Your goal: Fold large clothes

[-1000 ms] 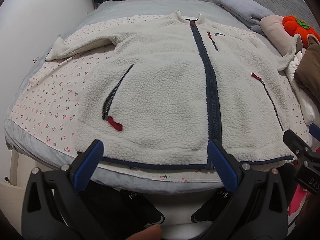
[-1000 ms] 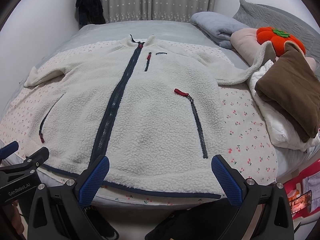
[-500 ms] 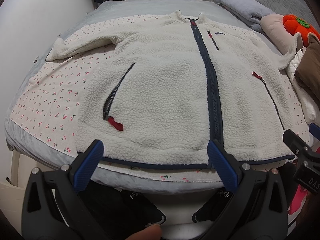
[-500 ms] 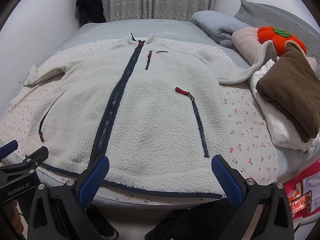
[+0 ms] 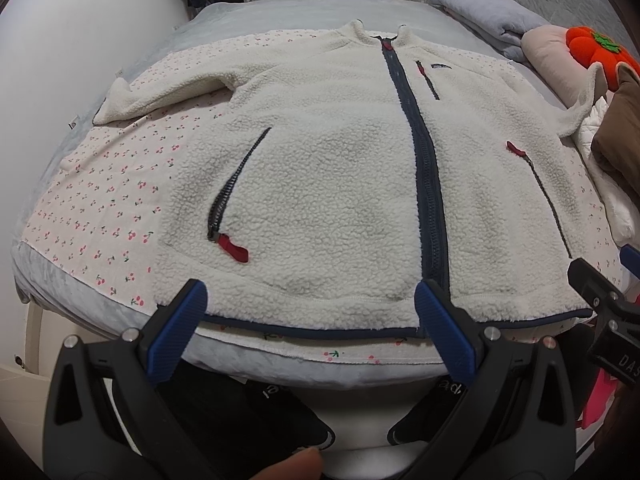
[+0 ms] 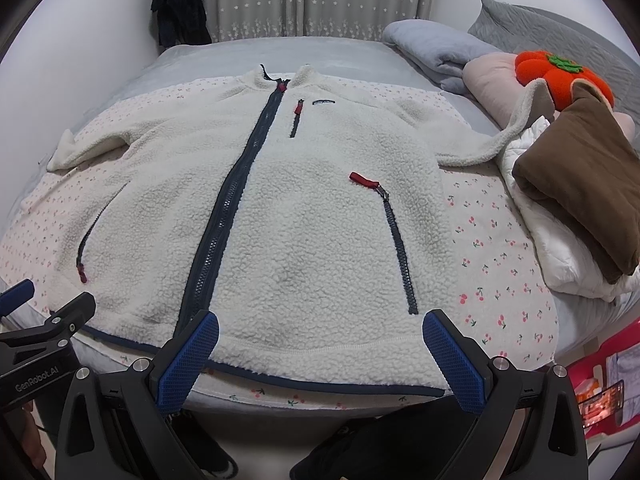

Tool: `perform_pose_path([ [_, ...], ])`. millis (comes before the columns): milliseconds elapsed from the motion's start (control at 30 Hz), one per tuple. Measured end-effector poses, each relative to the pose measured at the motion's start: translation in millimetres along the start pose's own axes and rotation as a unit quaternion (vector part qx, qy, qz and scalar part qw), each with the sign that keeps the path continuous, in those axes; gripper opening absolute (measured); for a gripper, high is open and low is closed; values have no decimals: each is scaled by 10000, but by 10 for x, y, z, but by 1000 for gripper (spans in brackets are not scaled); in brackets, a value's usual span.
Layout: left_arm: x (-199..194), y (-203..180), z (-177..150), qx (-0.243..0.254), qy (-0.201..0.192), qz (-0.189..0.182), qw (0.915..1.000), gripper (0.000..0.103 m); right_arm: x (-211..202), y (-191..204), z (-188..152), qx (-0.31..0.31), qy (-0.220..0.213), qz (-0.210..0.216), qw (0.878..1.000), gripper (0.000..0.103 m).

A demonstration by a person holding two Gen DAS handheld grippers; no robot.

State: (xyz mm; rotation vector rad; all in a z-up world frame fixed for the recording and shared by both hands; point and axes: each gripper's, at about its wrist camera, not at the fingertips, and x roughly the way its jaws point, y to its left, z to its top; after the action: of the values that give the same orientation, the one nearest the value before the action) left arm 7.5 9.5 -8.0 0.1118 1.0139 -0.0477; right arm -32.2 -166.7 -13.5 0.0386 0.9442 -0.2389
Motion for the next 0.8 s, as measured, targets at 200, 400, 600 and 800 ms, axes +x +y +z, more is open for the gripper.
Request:
perform_pose_path([
  [200,16,-5,-12,23,5,19,10000,103,4,-5,1,1,17,-15,10000,103],
  [400,35,-11,-22,65,27,83,9999,103,35,-13,5,14,47,-49,10000,103],
  [600,62,19,-12,74,-2,118,9999,103,38,-54,8,12,32,-110,9999,103],
  [800,150,166,19,-74,-37,-182,9998,103,55,-246,8,99,-39,-228,9997,103],
])
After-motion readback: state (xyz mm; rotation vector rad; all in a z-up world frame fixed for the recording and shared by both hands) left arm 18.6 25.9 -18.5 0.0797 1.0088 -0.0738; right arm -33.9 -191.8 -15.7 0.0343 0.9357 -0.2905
